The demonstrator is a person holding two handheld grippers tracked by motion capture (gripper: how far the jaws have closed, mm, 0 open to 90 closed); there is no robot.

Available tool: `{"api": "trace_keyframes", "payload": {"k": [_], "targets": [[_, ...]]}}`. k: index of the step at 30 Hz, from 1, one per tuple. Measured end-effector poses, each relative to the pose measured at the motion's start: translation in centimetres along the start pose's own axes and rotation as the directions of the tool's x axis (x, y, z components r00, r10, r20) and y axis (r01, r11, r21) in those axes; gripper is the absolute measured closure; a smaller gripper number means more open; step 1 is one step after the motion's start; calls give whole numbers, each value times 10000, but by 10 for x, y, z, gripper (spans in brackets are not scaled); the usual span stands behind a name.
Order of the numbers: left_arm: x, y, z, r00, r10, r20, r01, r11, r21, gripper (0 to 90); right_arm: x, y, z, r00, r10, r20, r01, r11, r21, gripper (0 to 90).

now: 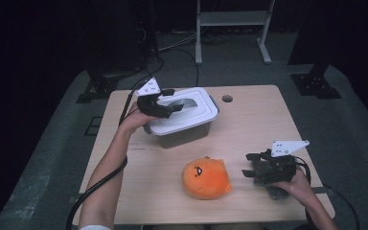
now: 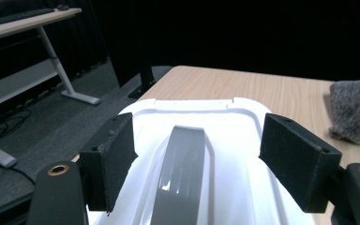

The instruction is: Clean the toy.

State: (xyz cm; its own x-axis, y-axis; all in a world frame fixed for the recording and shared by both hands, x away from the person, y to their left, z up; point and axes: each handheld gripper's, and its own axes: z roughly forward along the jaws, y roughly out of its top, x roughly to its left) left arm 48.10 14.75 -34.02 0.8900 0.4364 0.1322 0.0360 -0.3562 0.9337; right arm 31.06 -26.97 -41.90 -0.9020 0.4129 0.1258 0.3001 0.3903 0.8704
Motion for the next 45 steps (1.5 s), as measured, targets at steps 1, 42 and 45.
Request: {"api": "trace_keyframes", "payload": {"k": [1, 42, 45], "targets": [[0, 0, 1, 10000, -16, -9, 16, 10000, 57, 258, 0, 0, 0, 10000, -3, 4, 3, 10000, -22, 342], [7, -1, 18, 9979, 648, 4, -636, 9777, 2001, 643, 3, 1, 3, 9999, -69, -133, 70, 10000, 9, 342], [6, -1, 17, 9978, 667, -25, -648, 9775, 2009, 659, 3, 1, 3, 9999, -65, -147, 65, 10000, 4, 342]]}}
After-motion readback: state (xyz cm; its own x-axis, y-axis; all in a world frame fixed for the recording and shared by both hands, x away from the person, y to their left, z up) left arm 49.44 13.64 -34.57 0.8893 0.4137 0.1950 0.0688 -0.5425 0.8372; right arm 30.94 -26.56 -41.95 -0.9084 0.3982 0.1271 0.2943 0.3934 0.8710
